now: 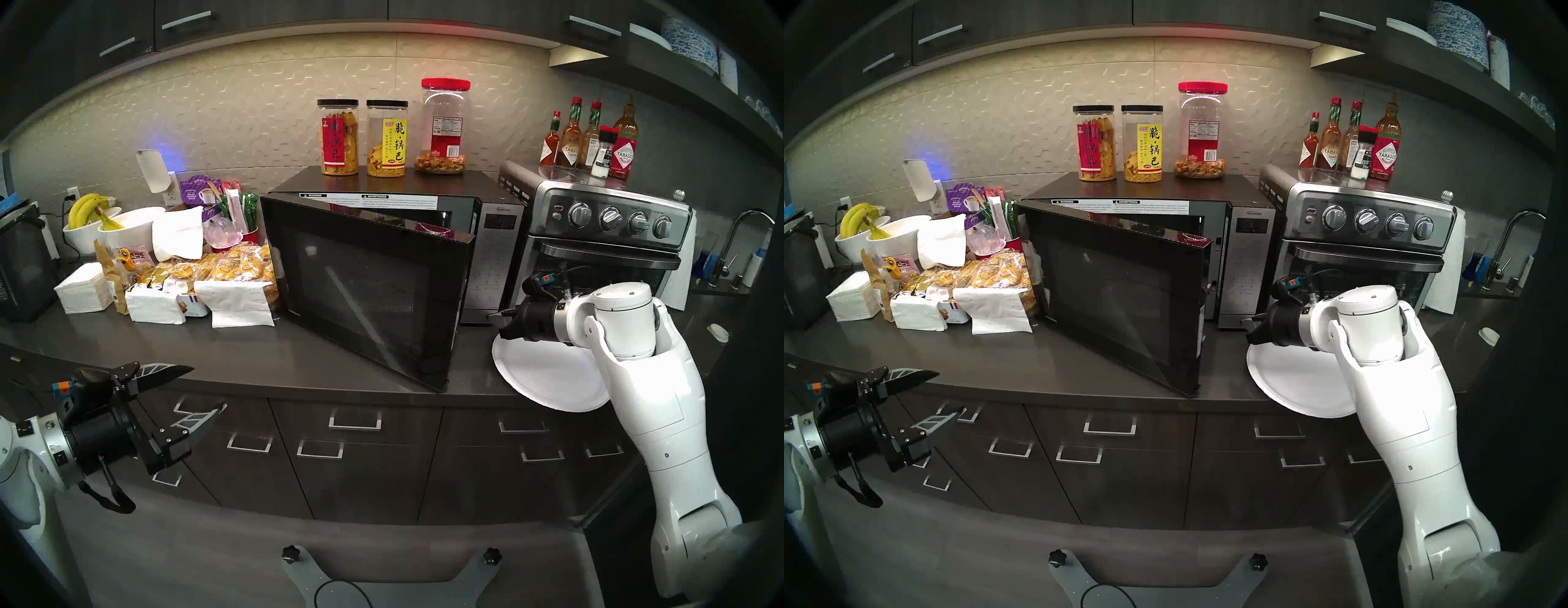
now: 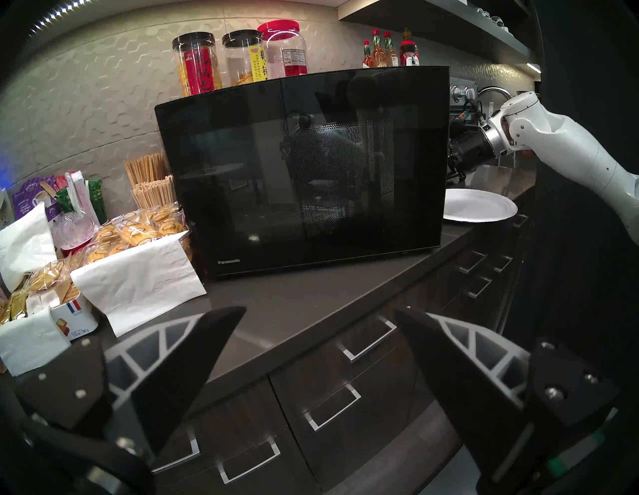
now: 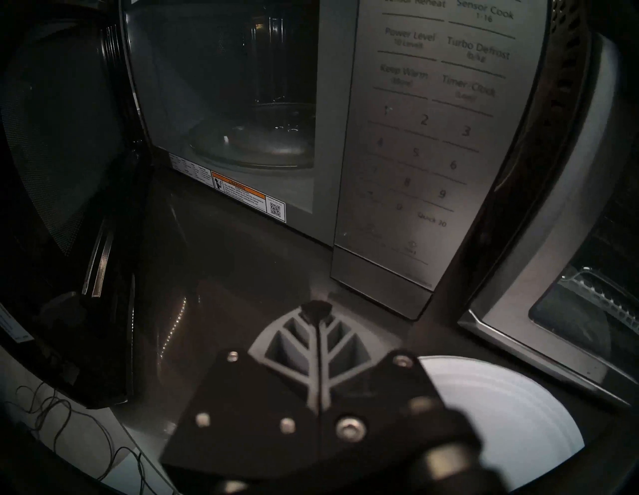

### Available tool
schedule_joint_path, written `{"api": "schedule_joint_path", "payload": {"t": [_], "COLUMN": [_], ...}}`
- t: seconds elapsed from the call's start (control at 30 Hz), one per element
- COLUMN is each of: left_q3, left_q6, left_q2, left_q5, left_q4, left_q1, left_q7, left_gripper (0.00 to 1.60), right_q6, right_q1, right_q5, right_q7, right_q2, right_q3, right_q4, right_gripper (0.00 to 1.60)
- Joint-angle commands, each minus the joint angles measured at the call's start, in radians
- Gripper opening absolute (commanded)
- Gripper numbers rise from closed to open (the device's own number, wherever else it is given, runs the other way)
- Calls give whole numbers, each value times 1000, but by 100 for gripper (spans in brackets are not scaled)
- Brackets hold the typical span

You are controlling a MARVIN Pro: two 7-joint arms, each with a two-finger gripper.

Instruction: Open the microwave, put the plate inside, and close the door

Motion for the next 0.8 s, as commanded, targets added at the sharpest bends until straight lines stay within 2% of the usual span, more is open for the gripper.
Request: {"api": "schedule_joint_path", "payload": {"t": [0.0, 0.23, 0.6, 0.77], "left_q3": [-2, -2, -3, -3], "left_q6": [2, 2, 3, 4], "left_q2": [1, 0, -3, -4], "left_q5": [0, 2, 6, 7], "left_q4": [-7, -7, -8, -8], "left_q1": [2, 0, -3, -4], "left_q7": [-2, -5, -9, -10], "left_gripper": [160, 160, 160, 160], "right_q6": [5, 3, -47, -60], "right_q1": [50, 63, 43, 36], "right_q5": [8, 42, 70, 65], "right_q7": [8, 60, 152, 160], "right_q2": [-20, -20, 12, 9], "right_q3": [-13, -9, -11, -16], "right_q4": [-22, -25, -46, -54], "right_gripper": [0, 0, 0, 0]}}
